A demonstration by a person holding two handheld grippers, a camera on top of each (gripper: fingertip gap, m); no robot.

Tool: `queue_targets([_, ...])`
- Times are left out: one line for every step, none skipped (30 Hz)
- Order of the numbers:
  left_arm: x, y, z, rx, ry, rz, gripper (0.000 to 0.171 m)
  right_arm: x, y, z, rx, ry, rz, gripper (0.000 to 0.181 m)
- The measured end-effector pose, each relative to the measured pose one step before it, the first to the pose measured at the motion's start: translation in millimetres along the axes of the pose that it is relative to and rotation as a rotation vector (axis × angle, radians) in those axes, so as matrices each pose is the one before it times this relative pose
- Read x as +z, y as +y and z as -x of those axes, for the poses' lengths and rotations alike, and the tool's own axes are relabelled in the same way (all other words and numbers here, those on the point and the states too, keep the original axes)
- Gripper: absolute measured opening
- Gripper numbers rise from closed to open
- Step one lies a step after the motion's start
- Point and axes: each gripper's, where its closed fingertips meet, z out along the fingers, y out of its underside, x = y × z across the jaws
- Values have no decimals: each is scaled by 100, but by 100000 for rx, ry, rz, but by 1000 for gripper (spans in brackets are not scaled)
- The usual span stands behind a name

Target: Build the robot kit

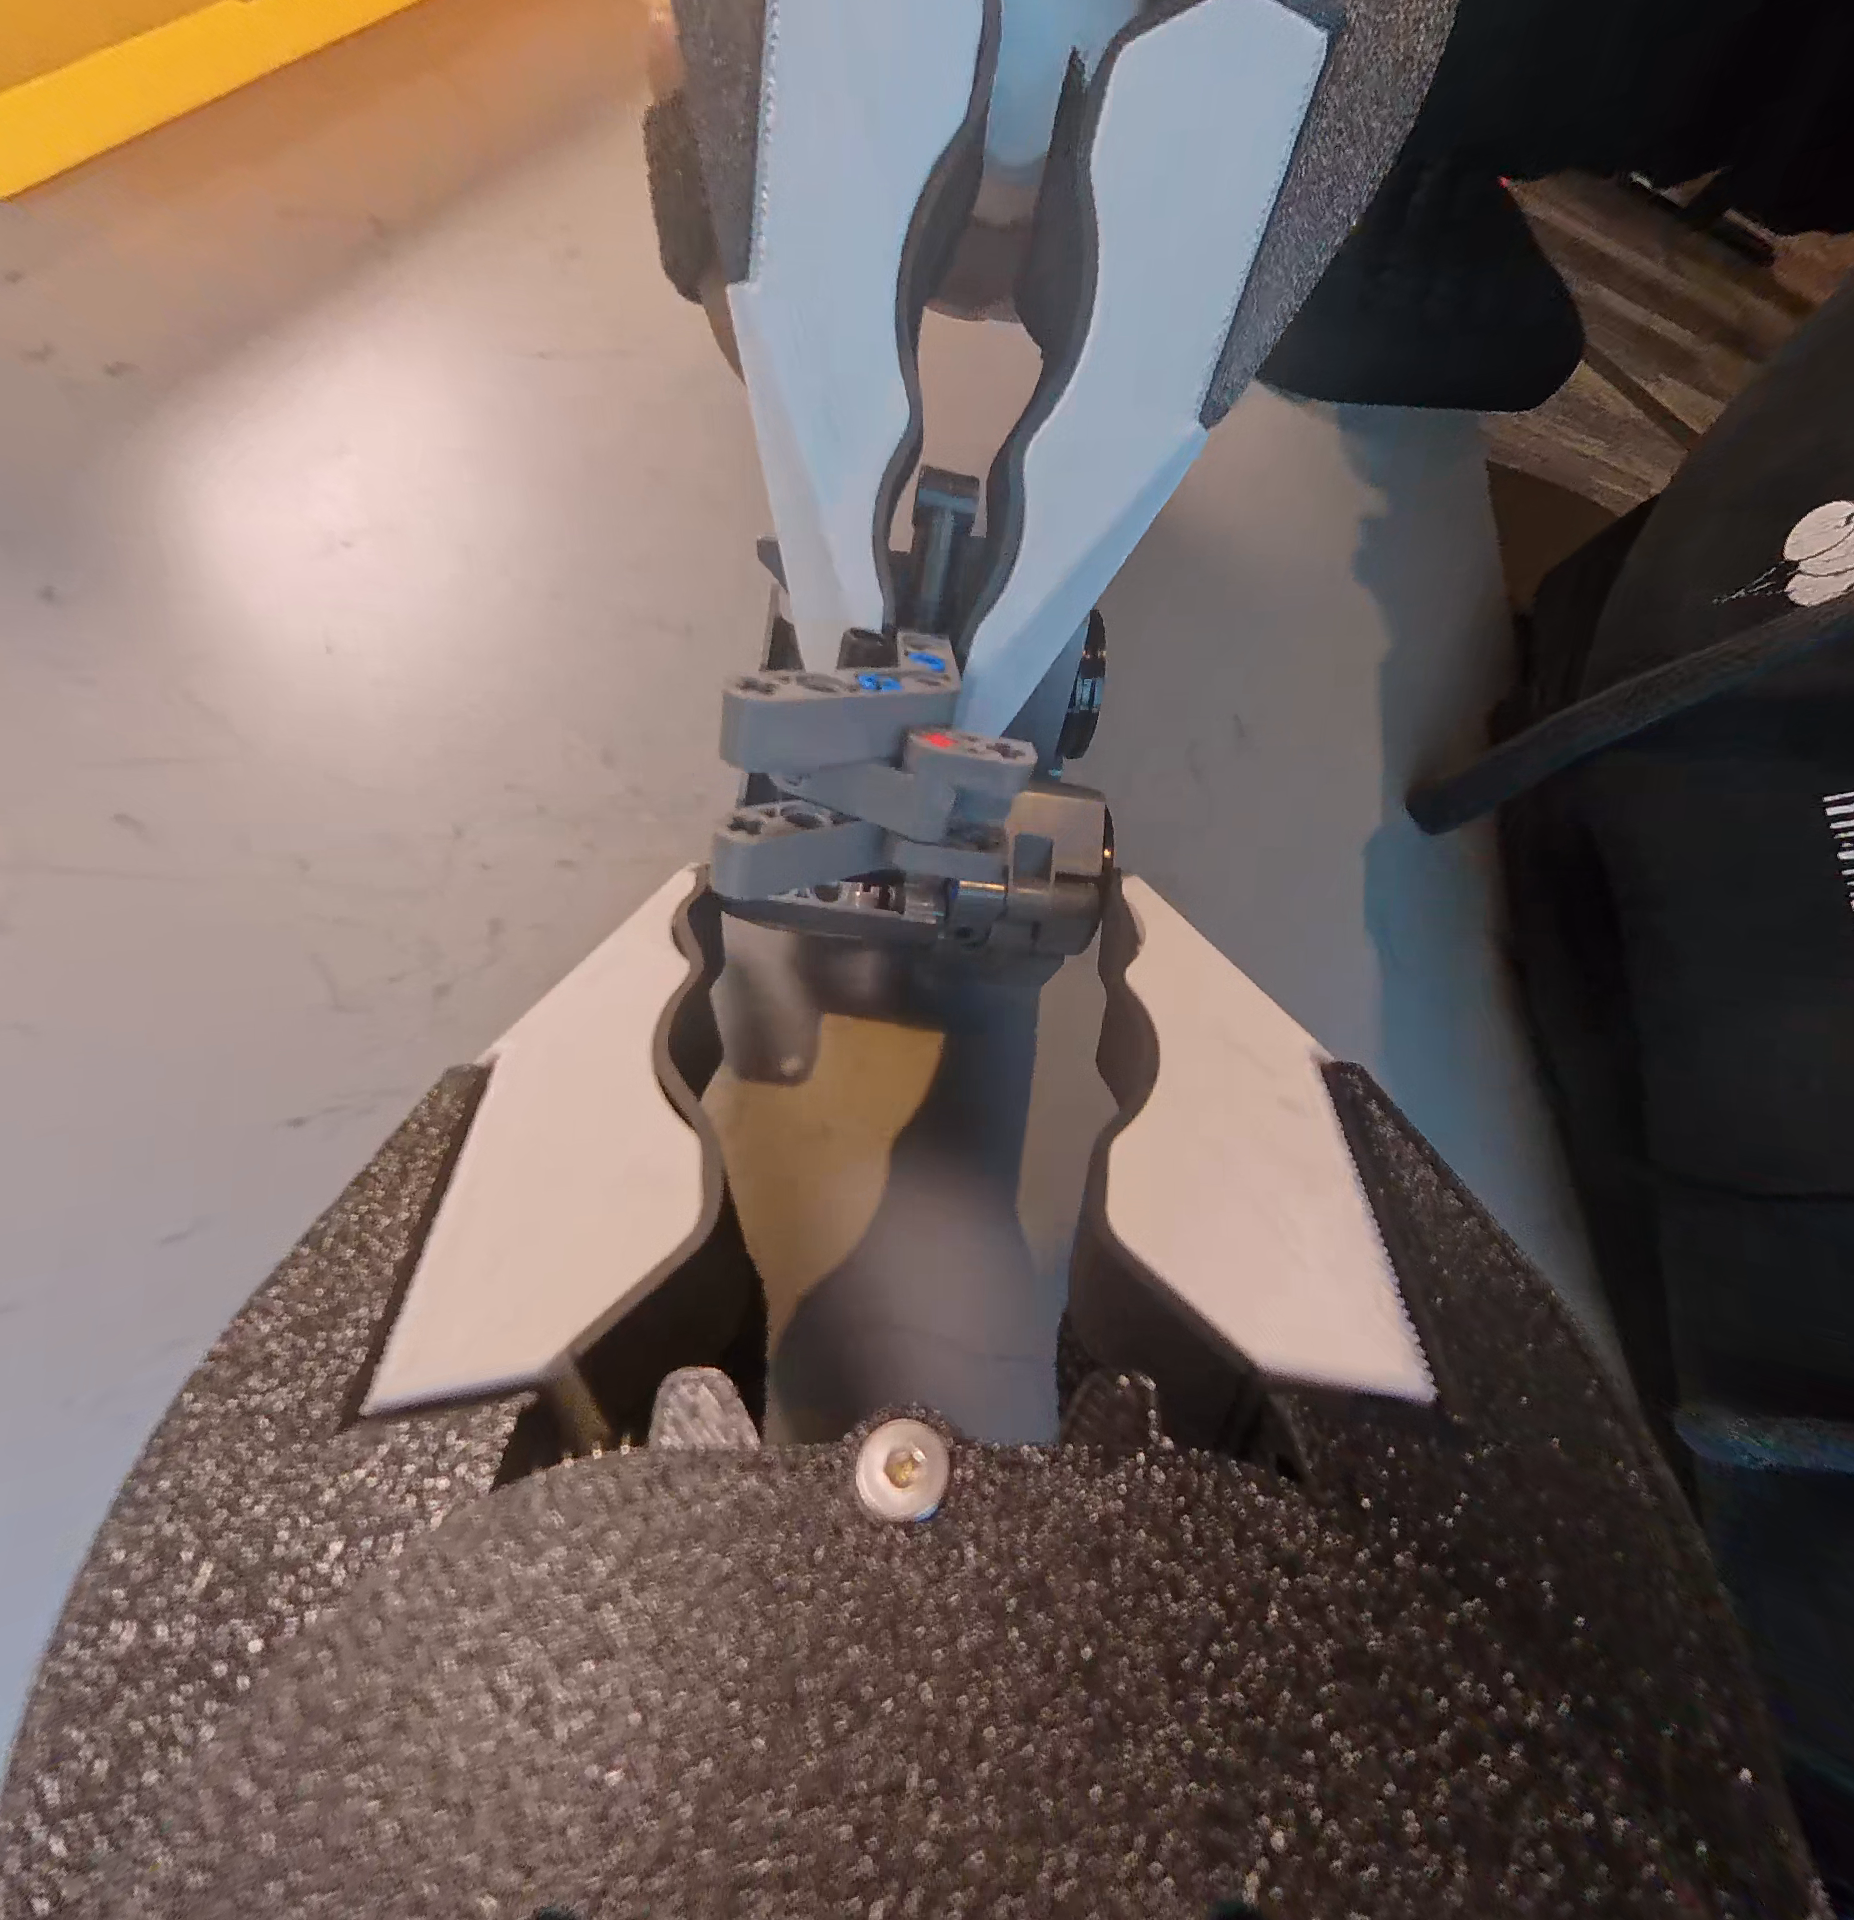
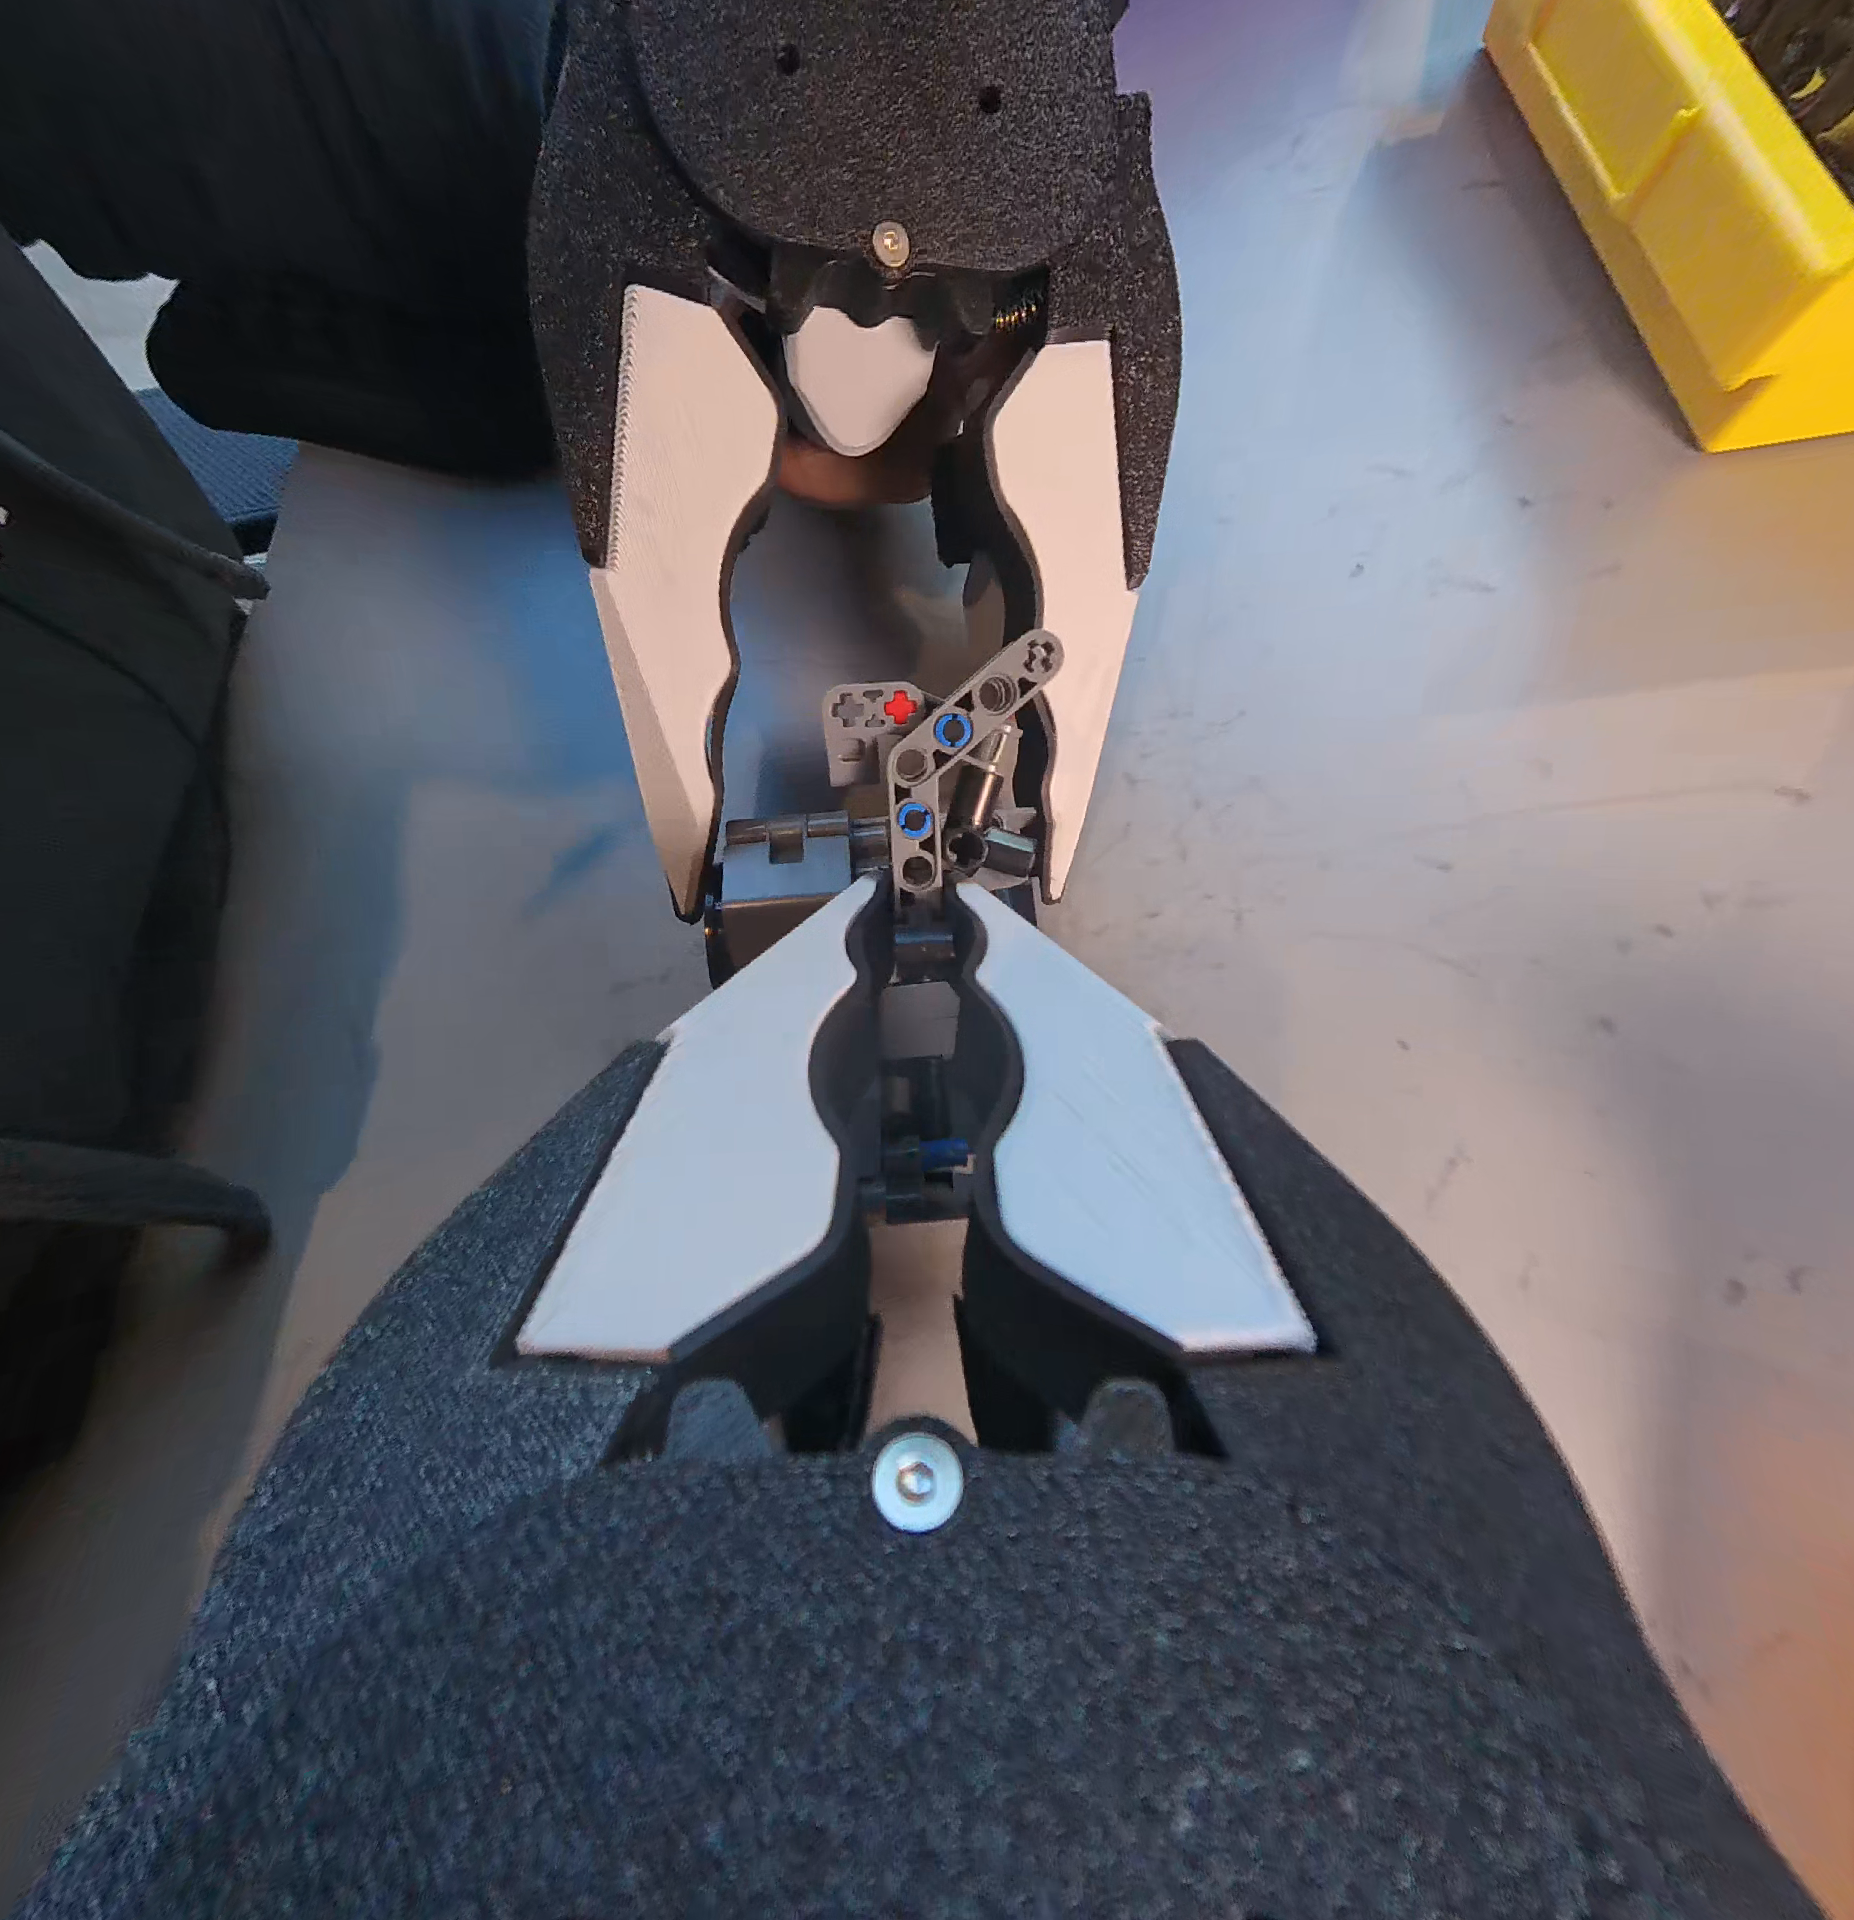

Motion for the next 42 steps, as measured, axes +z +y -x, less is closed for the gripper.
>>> queue_targets([4,36,-21,178,16,172,73,25,-4,34,422,80,179,6])
queue_targets([-3,8,-22,71,134,21,72,-2,3,-2,802,-549,-281,6])
queue_targets([-10,-2,-54,-8,442,-77,72,-1,-1,55,1470,-1488,-724,6])
queue_targets([9,13,-108,-128,699,69,72,11,28,74,2501,-2414,-710,6])
queue_targets([29,34,-91,23,578,143,72,15,60,84,2265,-3026,-374,5])
queue_targets([20,20,-38,-133,247,133,72,22,40,11,1428,-2430,76,6])
queue_targets([27,59,-30,-206,358,163,72,59,50,41,-62,-1984,959,6])
queue_targets([23,74,-26,-87,443,189,72,91,28,-1,-1136,-1076,1596,6])
queue_targets([1,56,17,-106,202,134,72,75,-5,-14,-1279,-620,1688,6])
queue_targets([-8,71,22,-226,169,277,72,94,-20,-62,-1058,-72,1562,6])
queue_targets([-23,41,34,-214,107,98,72,73,-28,-37,16,578,1519,6])
queue_targets([-12,47,21,-249,189,-29,72,63,-23,-50,-131,1604,1445,6])
queue_targets([-18,25,13,-41,185,-147,72,17,-10,0,-1591,2346,1299,6])
queue_targets([1,-4,-3,187,131,-180,72,-3,-1,14,64,1871,902,6])
queue_targets([-3,-45,23,-227,69,-162,72,-33,15,-34,1133,945,-87,6])
queue_targets([-17,-37,84,-689,-58,-292,72,-25,16,-175,3646,477,-997,6])
queue_targets([-54,-65,108,-790,3,-435,72,-48,-12,-126,2585,542,-1370,6])
queue_targets([-50,-40,65,-113,-30,-260,72,-16,-29,-51,2695,778,-1081,6])
queue_targets([-11,-12,-3,229,-31,-46,72,-21,-36,7,2002,994,-760,6])
queue_targets([-17,-34,-13,190,-148,-169,73,-35,-13,14,2875,471,-1053,6])
queue_targets([-11,-44,-8,213,-254,-121,73,-43,11,-13,4461,-312,-1498,6])
queue_targets([-7,-51,3,499,-506,-68,72,-57,8,-23,3733,32,-1536,6])
queue_targets([-15,-40,17,668,-708,190,72,-71,5,-12,1827,986,-1079,6])
queue_targets([-1,-15,-6,781,-674,349,72,-32,9,42,256,1641,-458,6])
queue_targets([8,3,10,811,-789,343,72,-18,-14,26,-367,2007,-42,6])
queue_targets([13,-1,38,716,-1068,363,72,-13,-44,4,-1010,1912,52,6])
queue_targets([19,13,71,933,-1344,539,72,35,-27,-78,-2507,2357,295,6])
queue_targets([20,52,26,832,-727,605,72,32,-40,50,-3729,1814,919,6])
queue_targets([-7,39,4,628,-226,283,72,25,-78,119,-7637,1906,1204,6])
queue_targets([0,15,-12,790,-268,111,72,-18,-38,63,-3151,503,1214,6])
queue_targets([14,-19,-50,53,357,-98,72,6,-15,58,-145,-1498,272,6])
queue_targets([14,-3,-47,-414,657,-262,72,12,-4,34,-3338,-1317,-586,6])
queue_targets([7,-21,-45,-444,651,-524,72,-34,-48,-1,-4469,-691,-540,5])
queue_targets([-18,-78,-67,-124,572,-538,72,-39,-64,116,-8704,-685,88,6])
queue_targets([26,-46,-104,299,493,-209,72,-57,-61,102,-12306,-245,353,6])
queue_targets([25,13,-2,177,-57,147,72,85,-30,73,-139,-2245,1733,6])
queue_targets([2,135,-4,-817,690,351,72,171,-17,55,865,-3085,1208,6])
queue_targets([-9,48,-17,-1067,936,-449,72,71,31,-3,2502,-3739,835,6])
queue_targets([64,64,-195,-511,1692,-8,72,36,-5,221,3046,-5473,732,6])
queue_targets([131,77,-258,728,1249,575,72,79,-37,345,1469,-5270,417,6])
queue_targets([131,83,-136,627,205,722,72,150,60,76,4091,-3249,1873,6])
queue_targets([26,-7,13,-248,-10,-28,72,7,-61,-41,4178,-2108,1964,6])
